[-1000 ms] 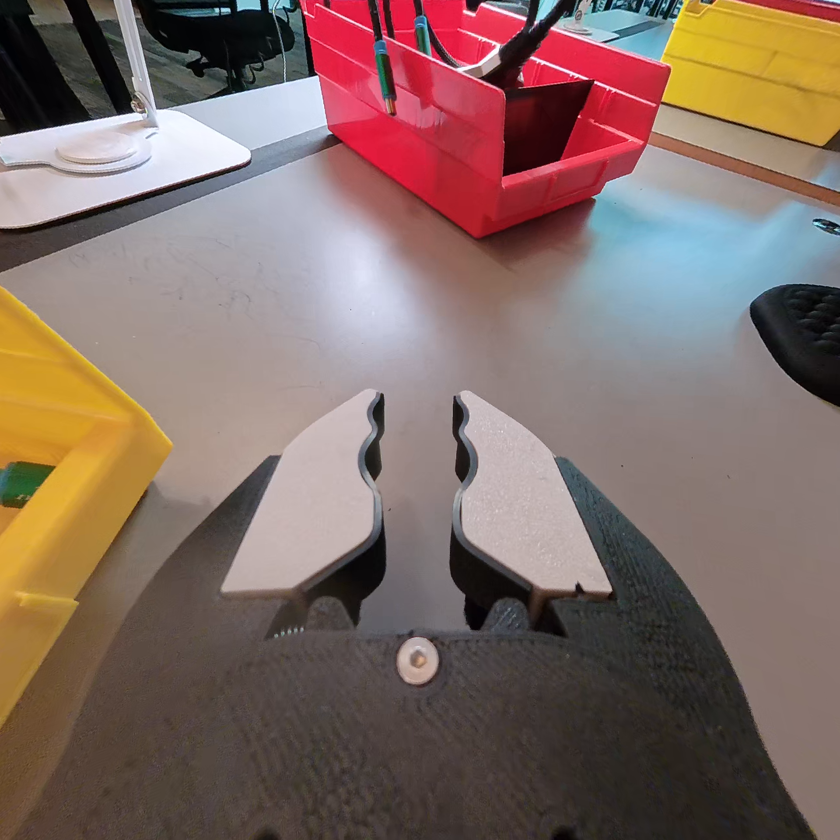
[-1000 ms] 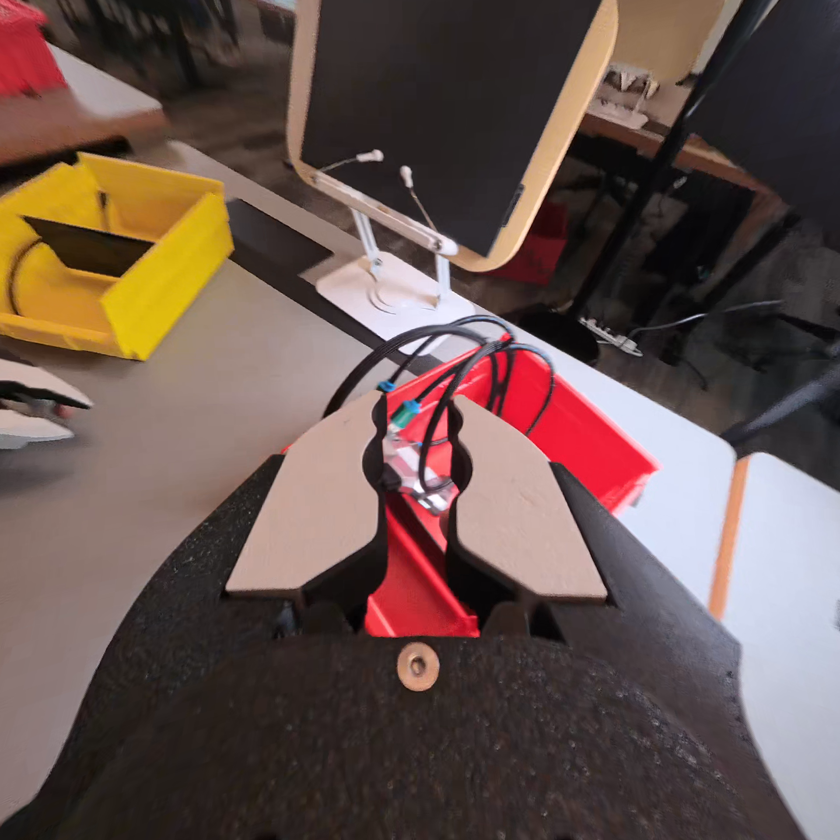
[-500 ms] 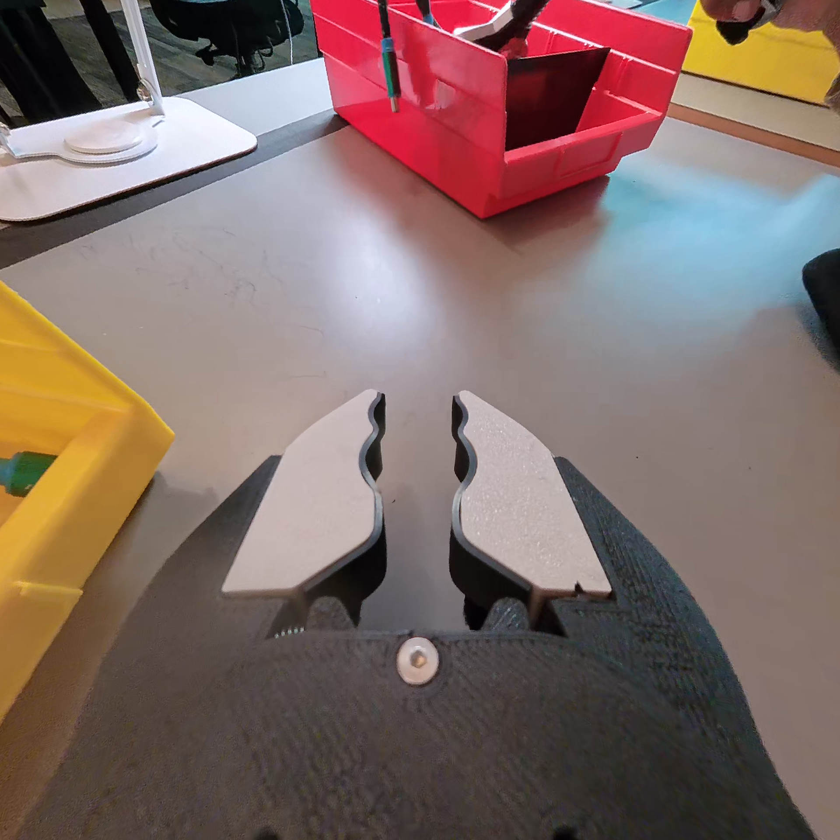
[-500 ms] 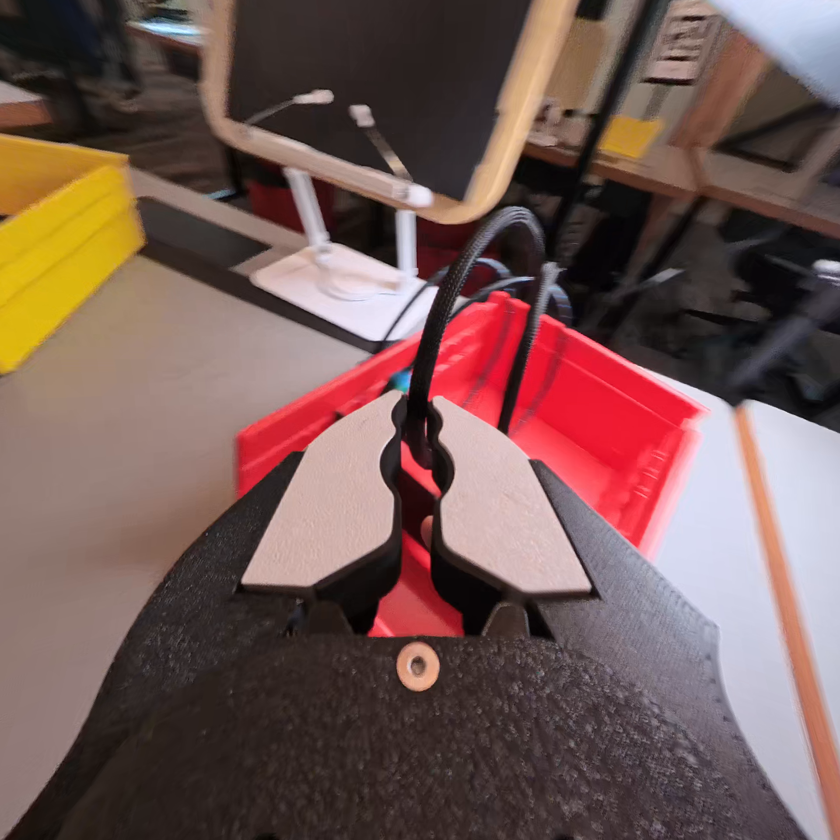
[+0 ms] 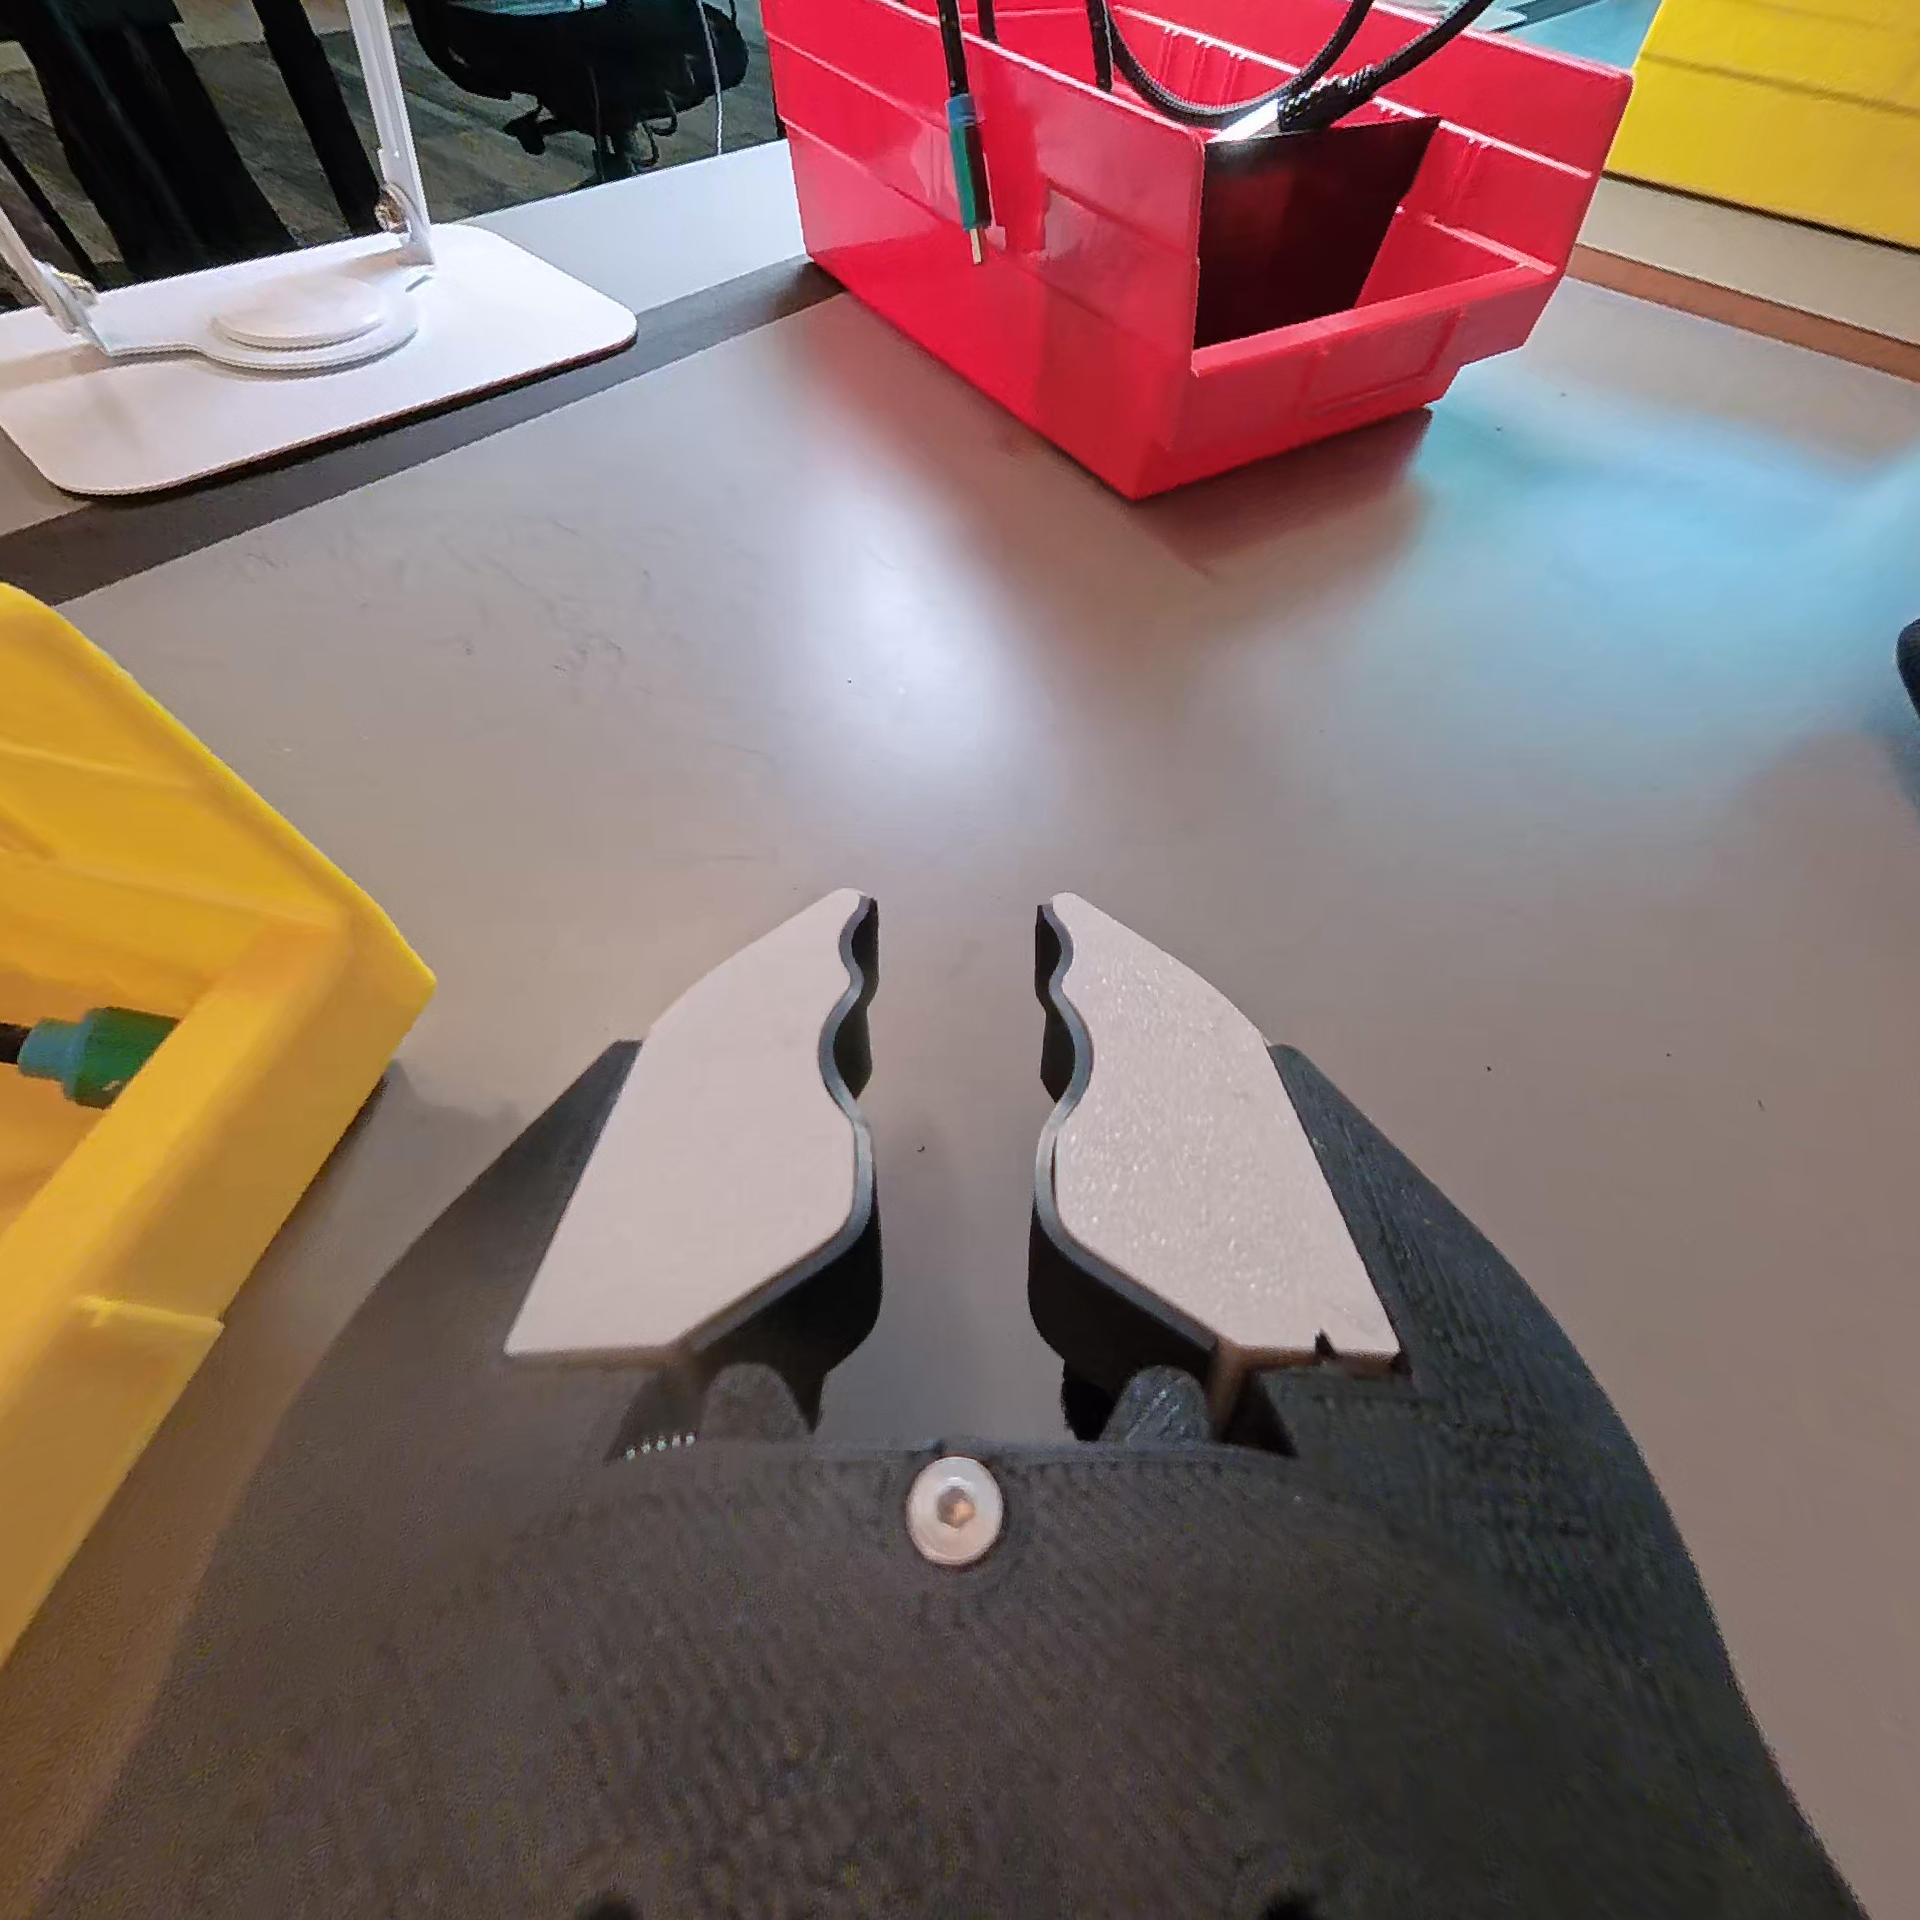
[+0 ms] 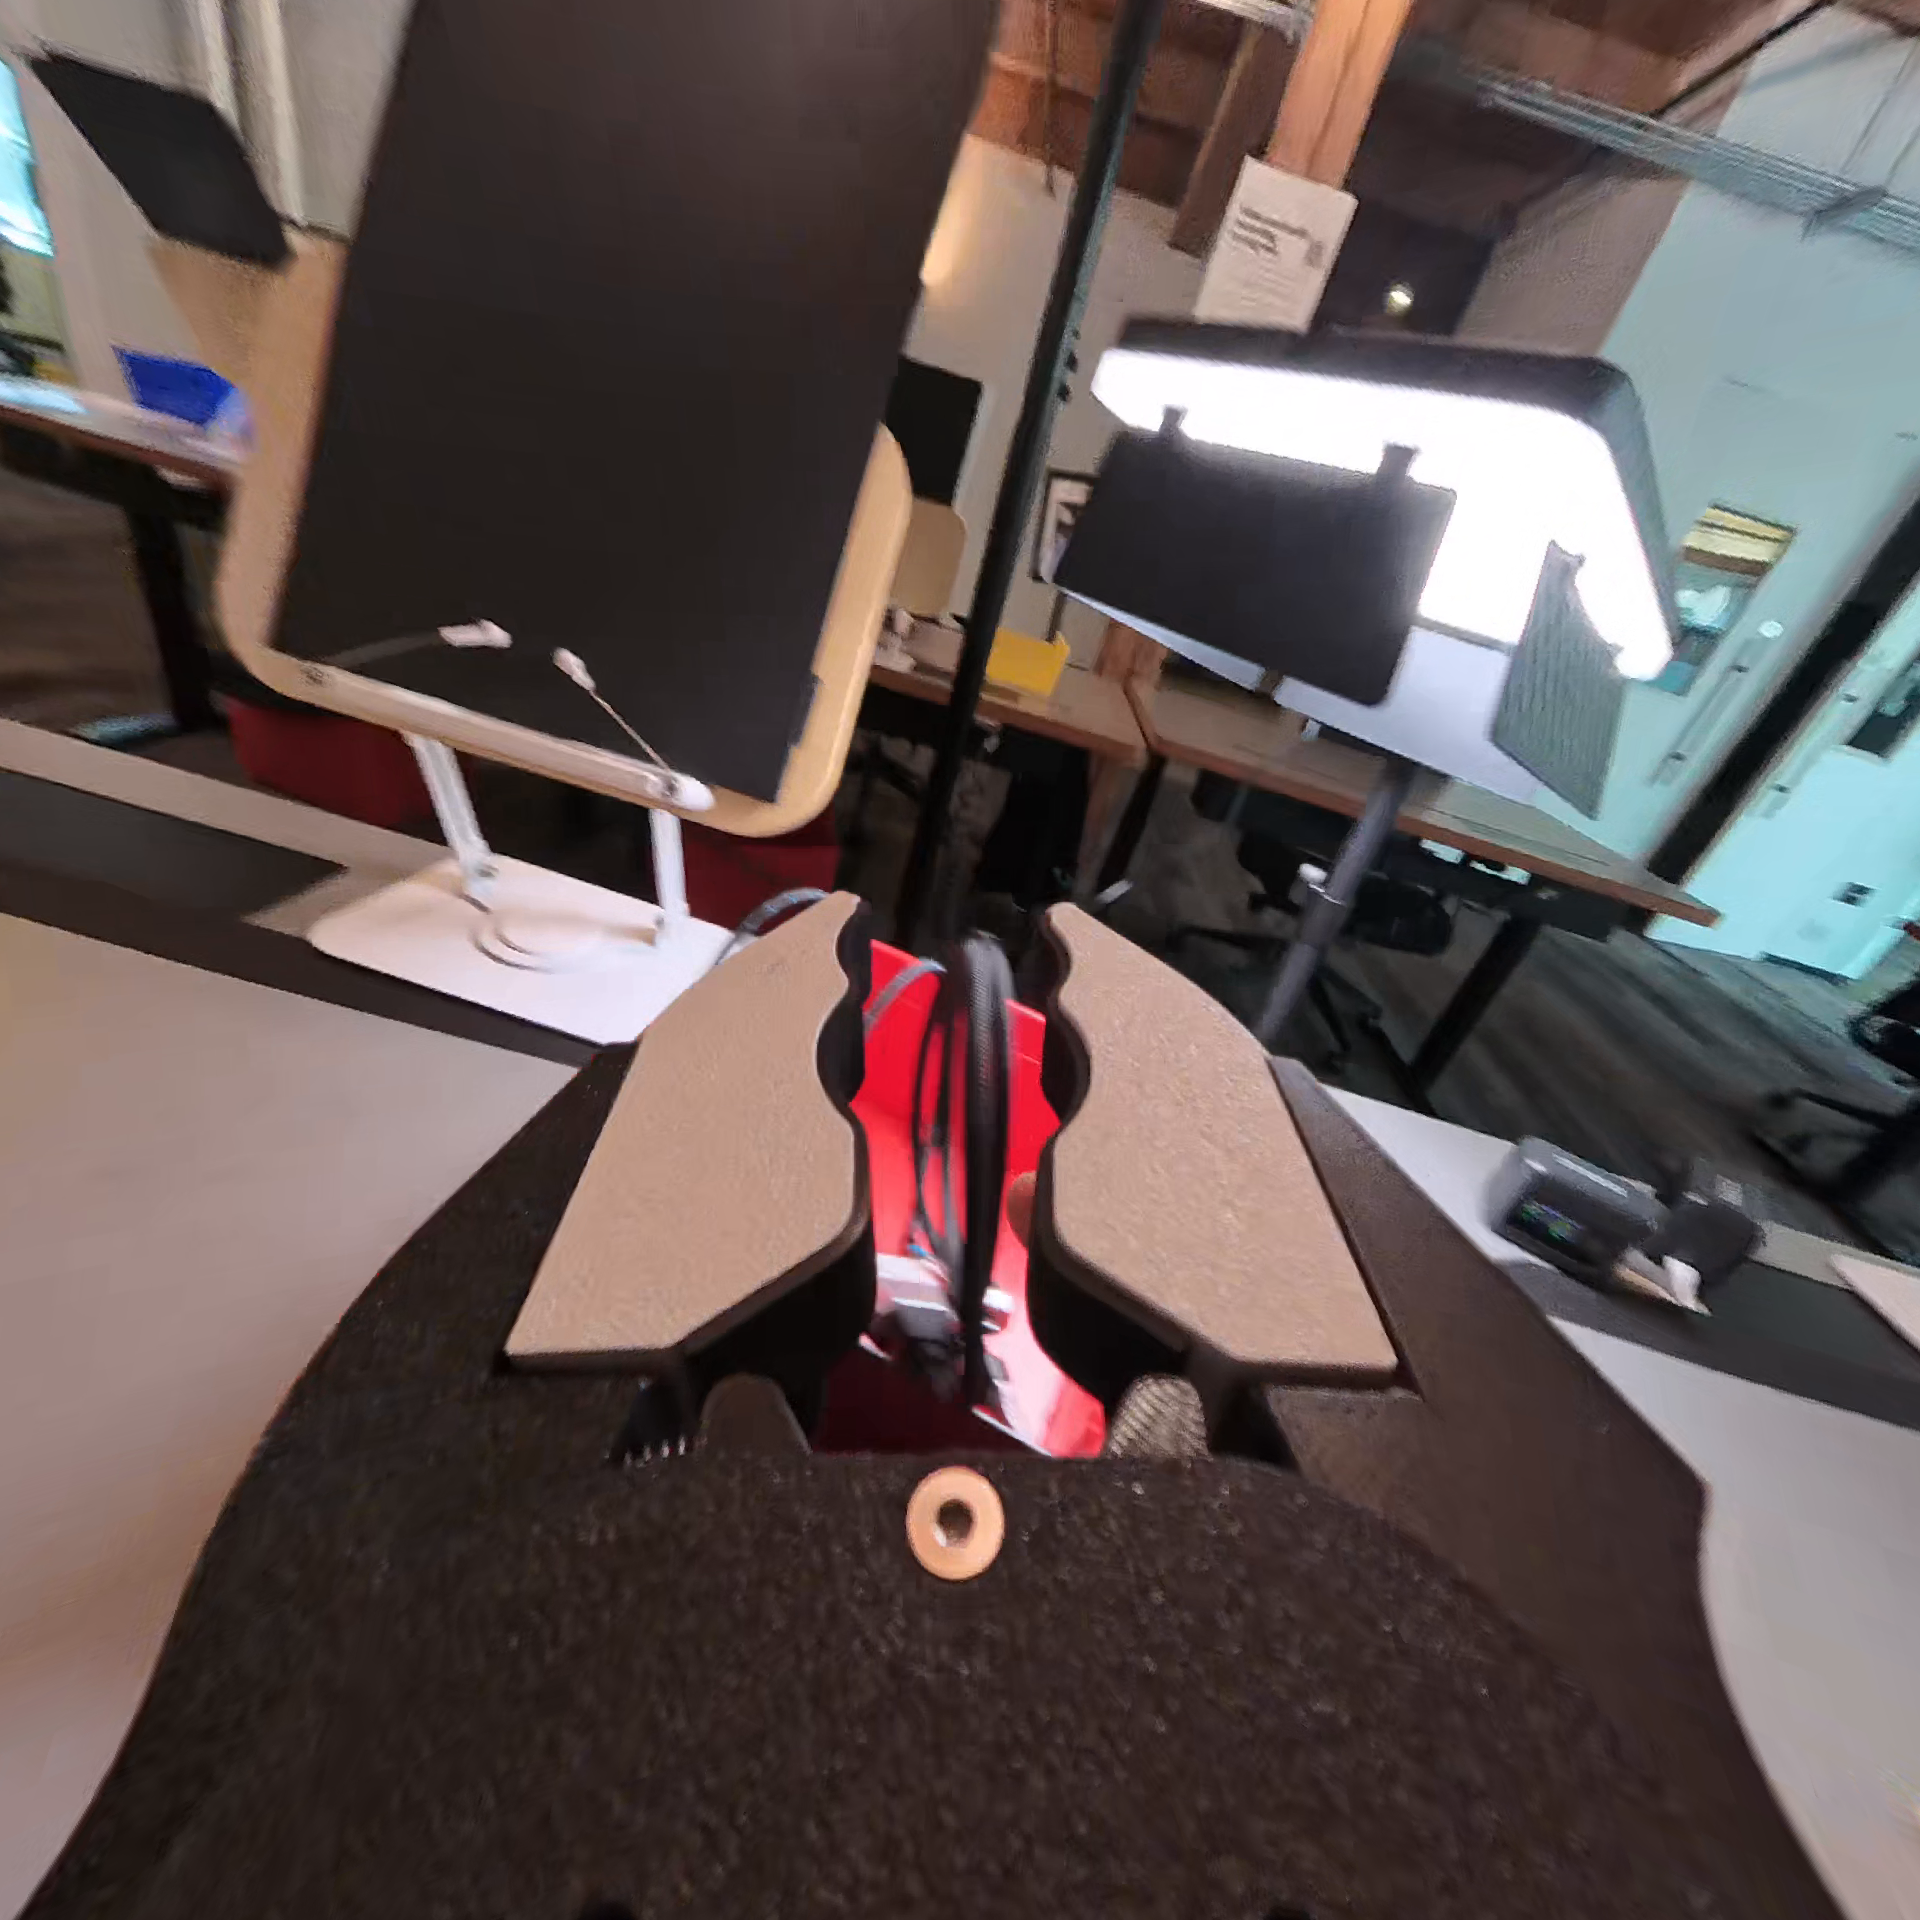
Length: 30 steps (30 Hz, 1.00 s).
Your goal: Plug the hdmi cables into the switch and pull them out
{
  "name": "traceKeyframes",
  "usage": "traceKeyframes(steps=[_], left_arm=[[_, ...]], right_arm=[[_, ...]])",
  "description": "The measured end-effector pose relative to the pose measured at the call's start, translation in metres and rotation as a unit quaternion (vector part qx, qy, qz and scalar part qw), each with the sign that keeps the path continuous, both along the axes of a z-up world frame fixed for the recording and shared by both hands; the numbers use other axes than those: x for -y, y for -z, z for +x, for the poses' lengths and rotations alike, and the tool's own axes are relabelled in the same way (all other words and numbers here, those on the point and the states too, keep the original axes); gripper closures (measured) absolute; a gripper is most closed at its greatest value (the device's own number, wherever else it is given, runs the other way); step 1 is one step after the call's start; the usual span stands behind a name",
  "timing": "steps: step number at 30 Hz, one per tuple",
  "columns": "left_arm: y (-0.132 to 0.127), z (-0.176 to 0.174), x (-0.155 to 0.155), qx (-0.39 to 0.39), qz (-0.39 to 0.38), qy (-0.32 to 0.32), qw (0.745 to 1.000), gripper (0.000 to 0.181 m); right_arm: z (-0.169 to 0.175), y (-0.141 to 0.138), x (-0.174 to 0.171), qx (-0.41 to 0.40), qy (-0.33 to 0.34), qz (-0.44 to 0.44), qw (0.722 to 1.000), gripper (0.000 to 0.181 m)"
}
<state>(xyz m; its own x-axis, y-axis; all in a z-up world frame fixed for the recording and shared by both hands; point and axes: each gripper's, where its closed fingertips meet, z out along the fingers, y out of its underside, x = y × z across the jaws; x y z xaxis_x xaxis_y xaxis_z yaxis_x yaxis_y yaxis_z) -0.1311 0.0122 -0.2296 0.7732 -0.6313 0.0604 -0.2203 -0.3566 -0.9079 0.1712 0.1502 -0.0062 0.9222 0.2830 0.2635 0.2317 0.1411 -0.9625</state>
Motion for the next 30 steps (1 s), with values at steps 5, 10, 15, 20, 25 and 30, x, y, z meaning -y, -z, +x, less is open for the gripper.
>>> traceKeyframes(steps=[5,10,15,20,25,30], left_arm=[[0.000,-0.002,-0.001,-0.015,0.010,-0.005,1.000,0.152],[-0.002,-0.004,-0.002,-0.021,0.020,-0.012,1.000,0.152],[-0.009,-0.009,-0.005,-0.022,0.041,-0.023,0.999,0.152],[-0.021,-0.018,-0.008,-0.014,0.068,-0.037,0.997,0.152],[-0.040,-0.034,-0.012,0.009,0.110,-0.071,0.991,0.152],[-0.049,-0.052,-0.015,0.023,0.128,-0.106,0.986,0.153]], right_arm=[[-0.078,0.007,0.019,-0.032,-0.108,-0.001,0.994,0.154],[-0.154,0.077,0.019,-0.095,-0.220,-0.075,0.968,0.155],[-0.194,0.151,0.031,-0.131,-0.297,-0.120,0.938,0.162],[-0.205,0.160,0.044,-0.136,-0.345,-0.136,0.919,0.167],[-0.207,0.154,0.053,-0.134,-0.369,-0.142,0.909,0.169],[-0.212,0.158,0.058,-0.099,-0.381,-0.139,0.909,0.172]])
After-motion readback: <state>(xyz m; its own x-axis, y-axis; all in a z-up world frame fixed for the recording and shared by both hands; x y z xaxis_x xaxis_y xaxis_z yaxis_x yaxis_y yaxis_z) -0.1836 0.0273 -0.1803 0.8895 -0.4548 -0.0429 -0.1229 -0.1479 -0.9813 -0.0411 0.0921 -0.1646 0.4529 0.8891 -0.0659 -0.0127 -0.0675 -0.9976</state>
